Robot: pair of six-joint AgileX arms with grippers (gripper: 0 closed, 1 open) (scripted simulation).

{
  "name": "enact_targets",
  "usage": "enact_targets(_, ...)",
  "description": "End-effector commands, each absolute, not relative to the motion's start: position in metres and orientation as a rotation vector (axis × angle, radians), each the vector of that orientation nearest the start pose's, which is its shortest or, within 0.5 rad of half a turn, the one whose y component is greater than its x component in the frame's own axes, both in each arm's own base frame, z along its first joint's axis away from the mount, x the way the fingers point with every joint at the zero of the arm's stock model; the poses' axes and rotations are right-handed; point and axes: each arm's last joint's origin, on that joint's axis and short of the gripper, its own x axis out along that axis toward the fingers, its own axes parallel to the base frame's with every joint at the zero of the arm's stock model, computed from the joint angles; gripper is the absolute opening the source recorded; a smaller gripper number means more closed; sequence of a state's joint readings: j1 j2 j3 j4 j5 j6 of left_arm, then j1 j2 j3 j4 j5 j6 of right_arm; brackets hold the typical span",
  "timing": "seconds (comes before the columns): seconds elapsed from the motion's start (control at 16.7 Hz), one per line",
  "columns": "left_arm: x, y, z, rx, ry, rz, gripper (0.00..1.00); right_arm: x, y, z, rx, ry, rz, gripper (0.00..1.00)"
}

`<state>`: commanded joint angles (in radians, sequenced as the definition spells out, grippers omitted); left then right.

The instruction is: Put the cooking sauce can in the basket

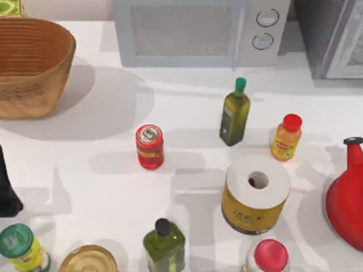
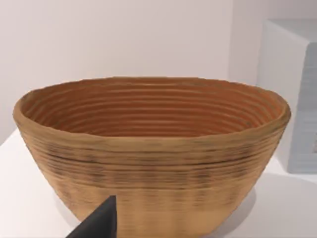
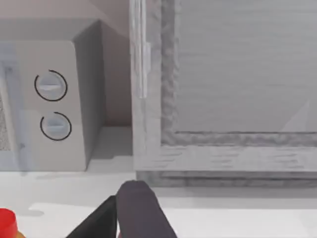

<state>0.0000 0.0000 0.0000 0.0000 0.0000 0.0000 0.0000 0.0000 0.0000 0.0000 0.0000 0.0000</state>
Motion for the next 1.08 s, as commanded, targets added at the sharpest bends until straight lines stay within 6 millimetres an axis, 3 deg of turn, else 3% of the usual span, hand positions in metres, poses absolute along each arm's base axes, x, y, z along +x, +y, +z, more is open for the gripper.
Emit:
enact_targets(0.24,0.106,-0.002,0.165,0.027,0.013,-0.025,1.00,0.106,-0.001,0.160,0.000,0.000,0.000,1.00)
enact_targets(0.6,0.127,-0.011,0.204,0.243,0.162,-0.288,1.00,0.106,-0.001,0.160,0.000,0.000,0.000,1.00)
enact_targets(0.84,0.176,-0.020,0.218,0.394,0.321,-0.573,1.00,0.106,-0.001,0.160,0.000,0.000,0.000,1.00)
enact_targets(1.08,0.244,-0.032,0.196,0.447,0.455,-0.905,1.00,0.106,-0.001,0.160,0.000,0.000,0.000,1.00)
